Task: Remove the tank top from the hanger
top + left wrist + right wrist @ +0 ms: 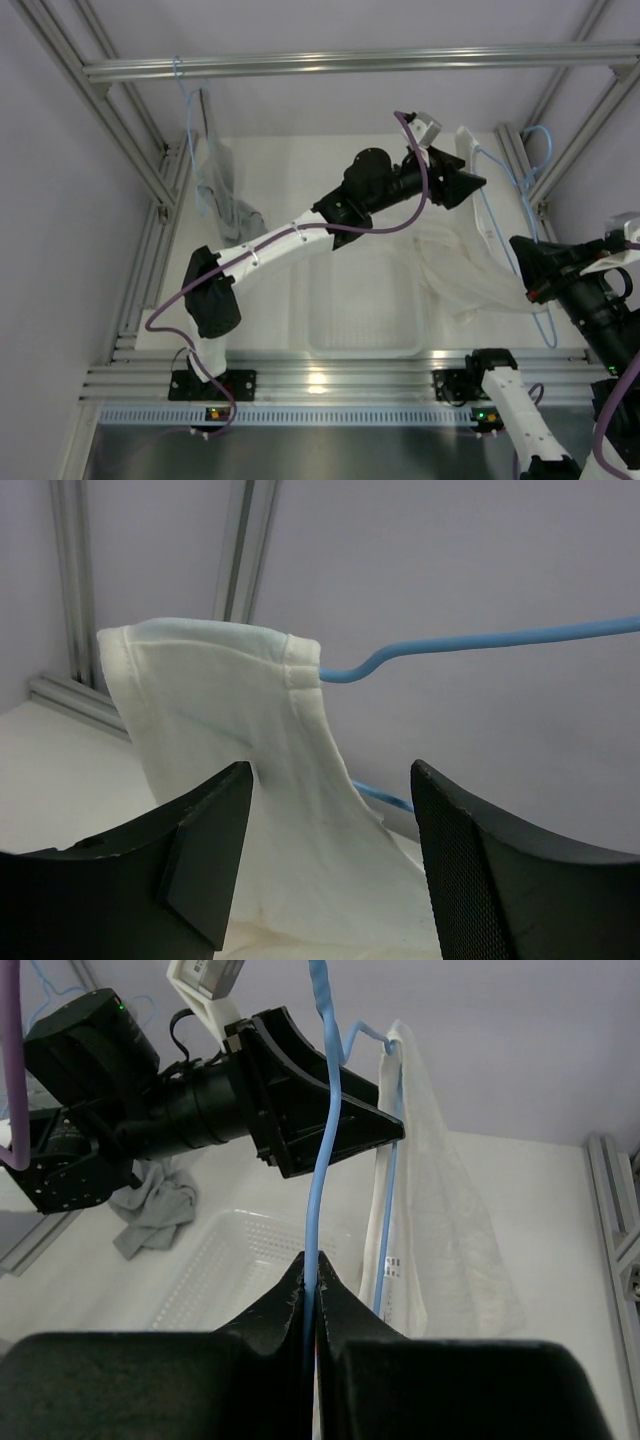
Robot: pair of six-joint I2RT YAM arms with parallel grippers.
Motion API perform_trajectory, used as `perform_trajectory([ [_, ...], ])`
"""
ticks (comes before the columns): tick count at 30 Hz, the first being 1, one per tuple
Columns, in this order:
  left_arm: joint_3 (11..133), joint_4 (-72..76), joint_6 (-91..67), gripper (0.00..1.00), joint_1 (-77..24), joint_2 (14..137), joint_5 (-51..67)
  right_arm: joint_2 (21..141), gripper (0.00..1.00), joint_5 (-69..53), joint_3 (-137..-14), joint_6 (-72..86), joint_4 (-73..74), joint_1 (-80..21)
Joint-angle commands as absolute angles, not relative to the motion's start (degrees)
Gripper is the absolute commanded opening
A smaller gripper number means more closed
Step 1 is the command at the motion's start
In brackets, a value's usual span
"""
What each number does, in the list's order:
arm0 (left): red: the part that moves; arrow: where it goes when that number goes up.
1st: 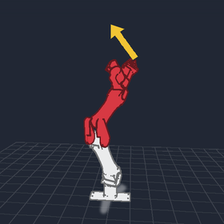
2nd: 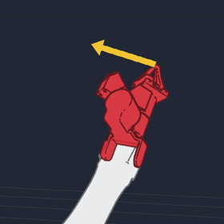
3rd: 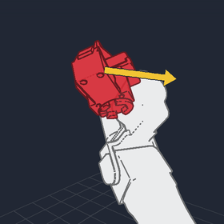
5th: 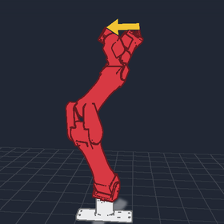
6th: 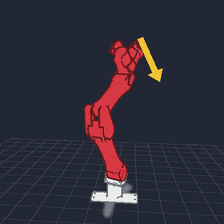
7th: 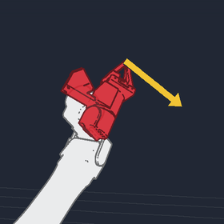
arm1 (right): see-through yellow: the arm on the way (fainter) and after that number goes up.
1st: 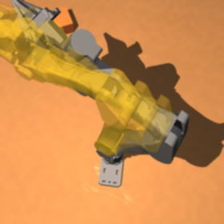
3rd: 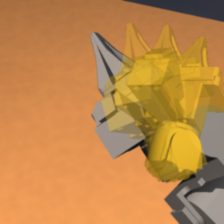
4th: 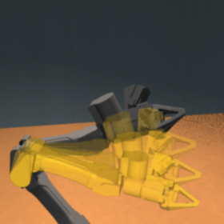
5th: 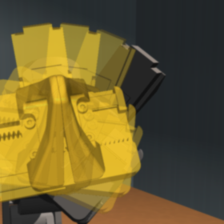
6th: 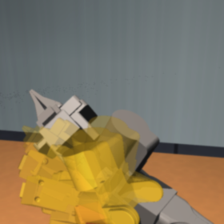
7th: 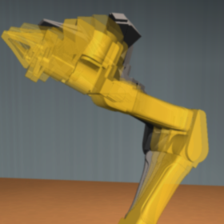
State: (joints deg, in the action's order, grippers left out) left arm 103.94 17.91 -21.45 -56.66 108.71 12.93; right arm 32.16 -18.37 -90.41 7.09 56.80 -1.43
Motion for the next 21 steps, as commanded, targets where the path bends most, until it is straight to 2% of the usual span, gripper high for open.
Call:
perform_trajectory([
  [1, 106.96, 20.13, -18.28, 0.7, -57.3, 108.9, 8.36, 32.17, 0.0, -21.09, -93.86, 8.17, 54.76, -0.62],
  [4, 108.19, 20.04, -18.28, 0.65, -57.48, 109.68, 8.09, 31.91, 0.0, -21.8, -93.87, 8.44, 54.67, -0.7],
  [5, 108.72, 19.52, -18.28, 0.56, -57.39, 110.21, 8.0, 31.9, 0.0, -21.71, -93.78, 8.35, 54.75, -0.62],
  [7, 109.16, 19.25, -17.93, 0.46, -57.74, 110.3, 7.82, 31.82, 0.0, -20.4, -93.52, 8.0, 54.76, -0.7],
  [9, 108.64, 18.98, -17.58, 0.4, -58.09, 109.95, 7.73, 31.55, 0.0, -19.17, -93.17, 8.0, 54.76, -0.7],
  [11, 107.67, 19.25, -16.79, 0.43, -58.45, 108.9, 7.73, 31.64, 0.0, -18.28, -92.73, 7.91, 54.76, -0.7],
  [12, 107.32, 19.77, -16.35, 0.48, -58.8, 108.64, 7.65, 31.81, 0.0, -18.19, -92.64, 8.0, 54.76, -0.62],
  [13, 106.88, 19.95, -15.65, 0.46, -59.06, 108.2, 7.47, 31.73, 0.0, -18.37, -92.46, 7.91, 54.67, -0.7],
  [14, 106.79, 19.95, -15.56, 0.43, -59.24, 108.02, 7.38, 31.73, 0.0, -18.8, -92.46, 8.0, 54.67, -0.7],
  [15, 106.87, 19.95, -15.64, 0.35, -59.15, 107.93, 7.12, 31.64, 0.0, -18.9, -92.55, 7.91, 54.67, -0.62],
  [16, 106.96, 19.95, -15.64, 0.11, -59.15, 107.93, 6.77, 31.55, 0.0, -19.16, -92.72, 7.91, 54.67, -0.7],
  [17, 107.31, 19.95, -15.64, 0.08, -59.15, 108.02, 5.9, 31.55, 0.0, -19.77, -92.9, 8.0, 54.67, -0.7],
  [21, 107.32, 19.6, -15.73, 0.08, -59.15, 107.58, 5.54, 31.81, 0.0, -19.52, -92.99, 7.82, 54.67, -0.79],
])
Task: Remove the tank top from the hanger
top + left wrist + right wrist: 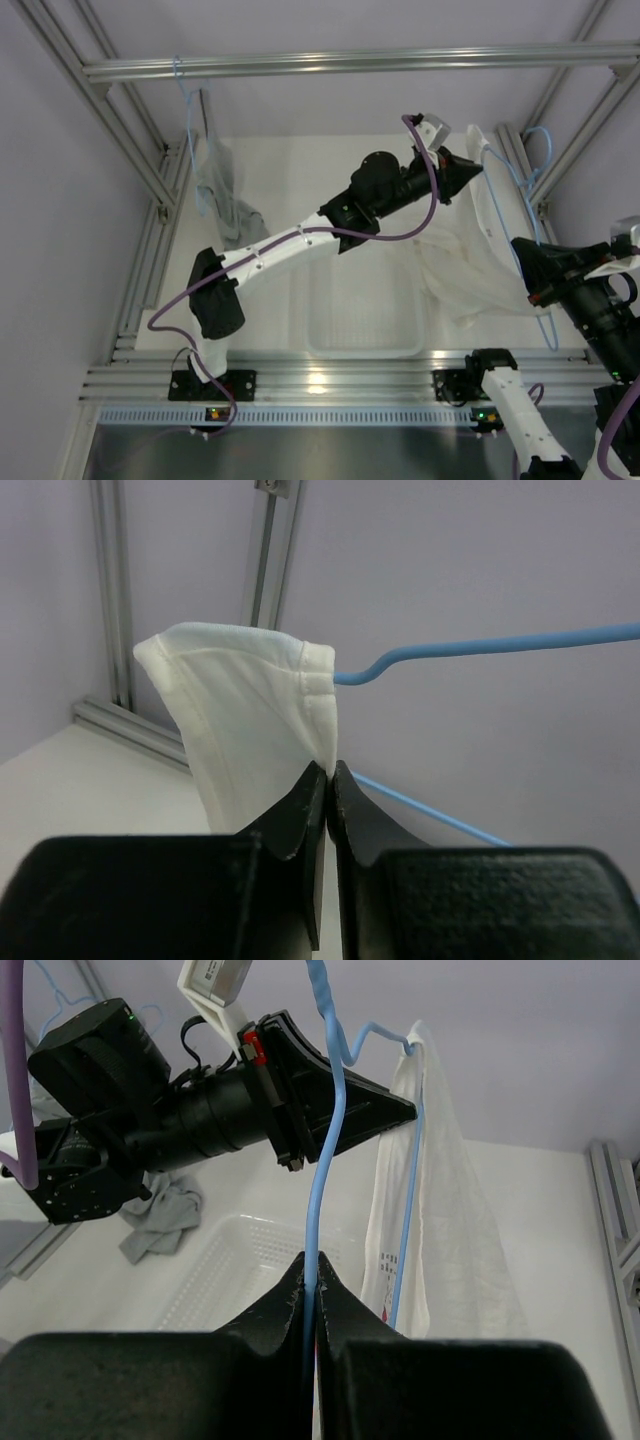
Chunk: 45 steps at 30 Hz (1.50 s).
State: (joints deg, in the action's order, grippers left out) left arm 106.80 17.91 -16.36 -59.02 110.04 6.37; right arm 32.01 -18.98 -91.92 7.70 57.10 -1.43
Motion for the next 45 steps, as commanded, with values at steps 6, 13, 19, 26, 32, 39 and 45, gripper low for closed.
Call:
perform_trajectory([
  [6, 106.08, 19.6, -15.38, 0.0, -59.24, 106.0, 3.96, 31.64, 0.0, -18.28, -91.58, 7.56, 54.67, -0.79],
  [13, 109.32, 17.14, -16.17, 0.0, -59.33, 106.43, -8.33, 31.81, 0.0, -20.65, -90.7, 7.47, 55.98, -1.05],
  [19, 117.66, 14.16, -15.03, 0.0, -59.24, 109.77, -17.12, 30.59, 0.0, -21.19, -88.86, 7.21, 57.39, -1.05],
  [26, 123.47, 12.57, -14.24, 0.0, -59.06, 112.85, -20.13, 29.27, 0.0, -25.23, -87.98, 6.59, 57.83, -1.06],
  [32, 124.45, 12.13, -14.85, 0.0, -58.45, 114.08, -17.86, 25.24, 0.0, -20.49, -86.76, 7.12, 54.68, -1.06],
  [39, 130.16, 9.85, -18.01, 0.0, -58.36, 118.56, -13.1, 20.83, 0.0, -14.06, -84.55, 9.32, 49.04, -1.14],
  [45, 132.19, 8.0, -20.99, 0.0, -58.27, 120.15, -7.48, 20.13, 0.0, -12.92, -82.01, 10.1, 46.68, -1.06],
])
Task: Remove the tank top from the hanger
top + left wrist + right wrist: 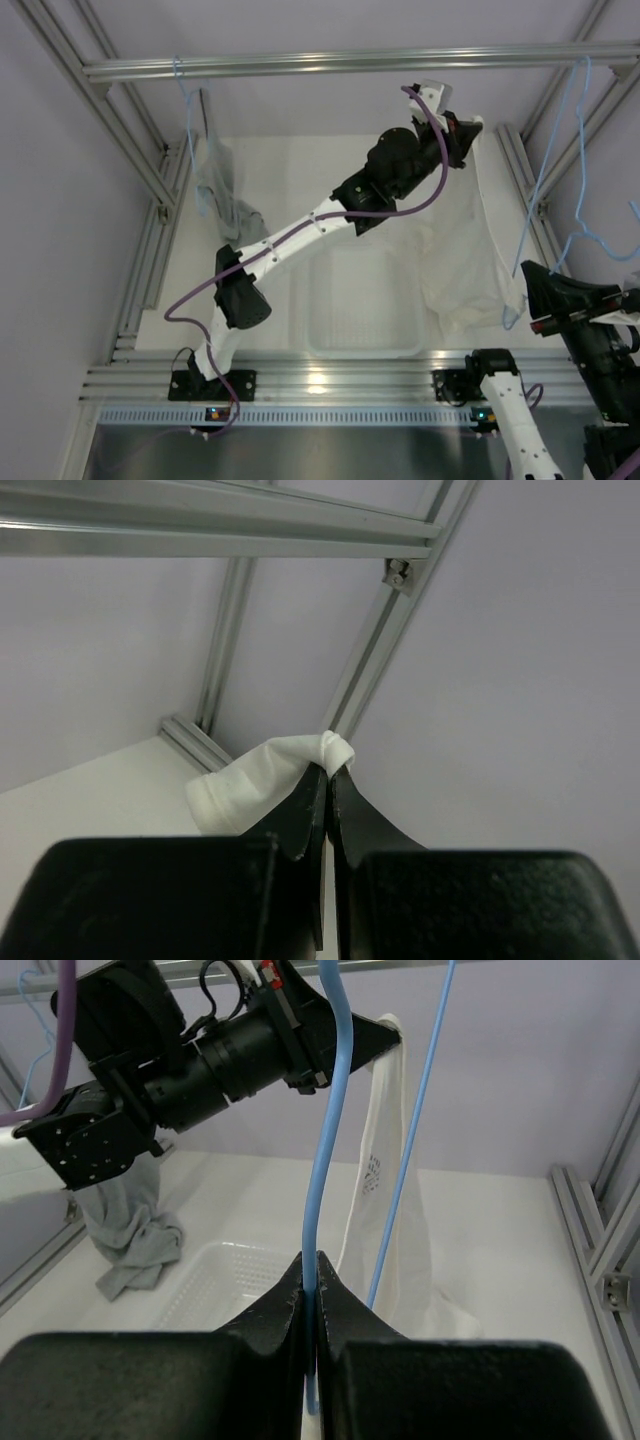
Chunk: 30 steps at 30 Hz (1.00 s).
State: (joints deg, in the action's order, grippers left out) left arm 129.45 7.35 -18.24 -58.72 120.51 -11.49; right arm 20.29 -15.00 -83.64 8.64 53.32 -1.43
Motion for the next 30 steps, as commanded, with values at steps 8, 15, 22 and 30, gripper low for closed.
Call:
perform_trajectory([
  [8, 127.35, 8.79, -23.55, 0.0, -62.04, 118.04, 2.35, 18.11, 0.0, -3.88, -76.82, 9.76, 37.19, -1.06],
  [15, 128.5, 9.14, -27.24, 0.0, -63.54, 118.65, 7.55, 16.97, 0.0, -0.52, -67.96, 5.1, 22.69, -1.14],
  [22, 126.48, 8.44, -31.2, 0.0, -63.72, 114.62, 11.33, 14.07, 0.0, -2.55, -58.54, 4.75, 14.33, -1.14],
  [30, 116.19, 6.5, -40.95, 0.0, -63.81, 108.99, 20.03, 15.37, 0.0, -0.35, -56.42, -3.34, 4.14, -2.02],
])
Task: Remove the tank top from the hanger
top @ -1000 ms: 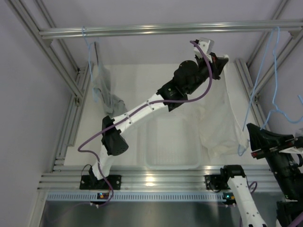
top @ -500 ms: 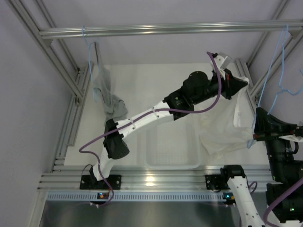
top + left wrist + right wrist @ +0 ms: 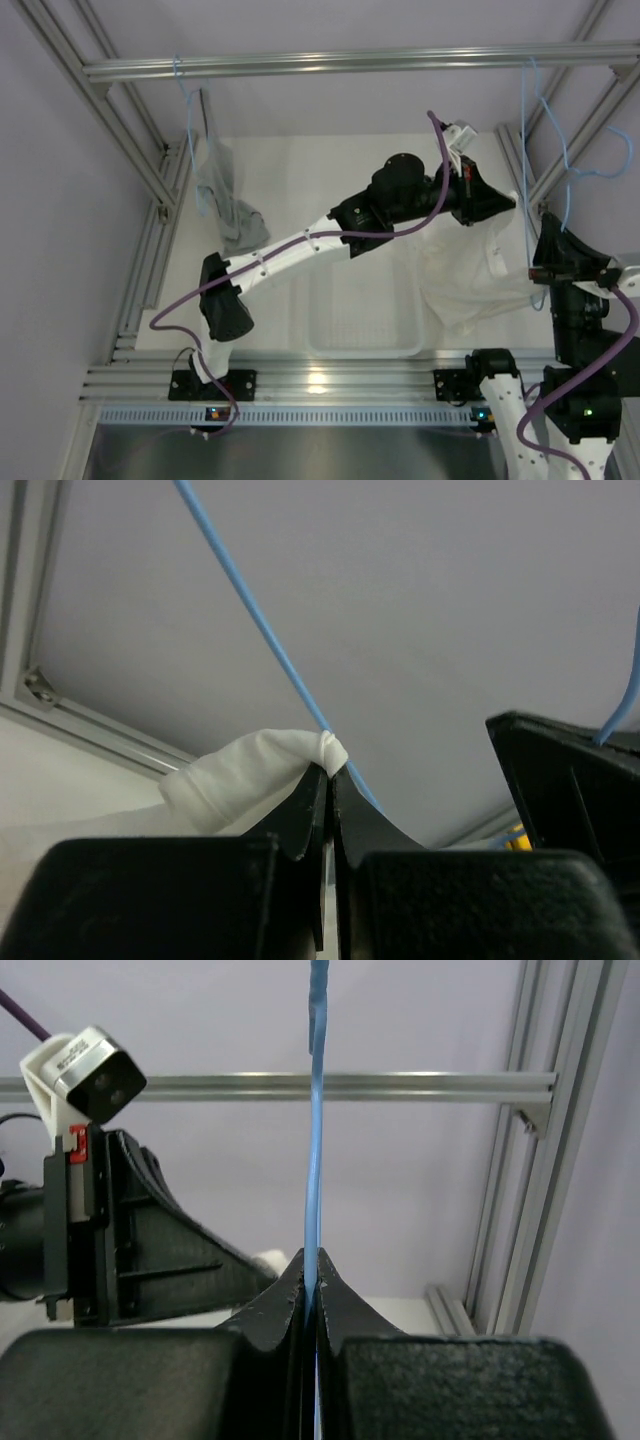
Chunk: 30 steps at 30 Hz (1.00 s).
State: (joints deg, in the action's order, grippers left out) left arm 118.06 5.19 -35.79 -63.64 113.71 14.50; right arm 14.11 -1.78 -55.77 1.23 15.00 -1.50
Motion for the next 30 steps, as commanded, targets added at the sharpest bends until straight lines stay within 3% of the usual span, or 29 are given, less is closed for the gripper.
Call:
perform_trajectory([
  [1, 116.28, 6.5, -41.39, 0.0, -63.81, 108.98, 21.61, 16.69, 0.0, -0.35, -56.86, -3.17, 3.78, -1.93],
  [8, 123.04, 6.07, -39.9, 0.0, -63.81, 111.79, 29.26, 16.0, 0.0, 2.09, -50.9, 1.84, -2.09, -2.02],
  [16, 123.5, 5.89, -43.59, 0.0, -64.42, 118.29, 47.18, 19.59, 0.0, 7.38, -48.69, 0.71, -12.56, -2.02],
  [22, 117.16, 5.89, -40.61, 0.0, -65.48, 119.52, 47.72, 27.31, 0.0, 10.54, -55.54, -3.69, -14.06, -2.02],
  [30, 121.2, 5.89, -37.26, 0.0, -63.9, 125.06, 46.32, 32.78, 0.0, 9.67, -56.25, -4.48, -17.66, -2.02],
])
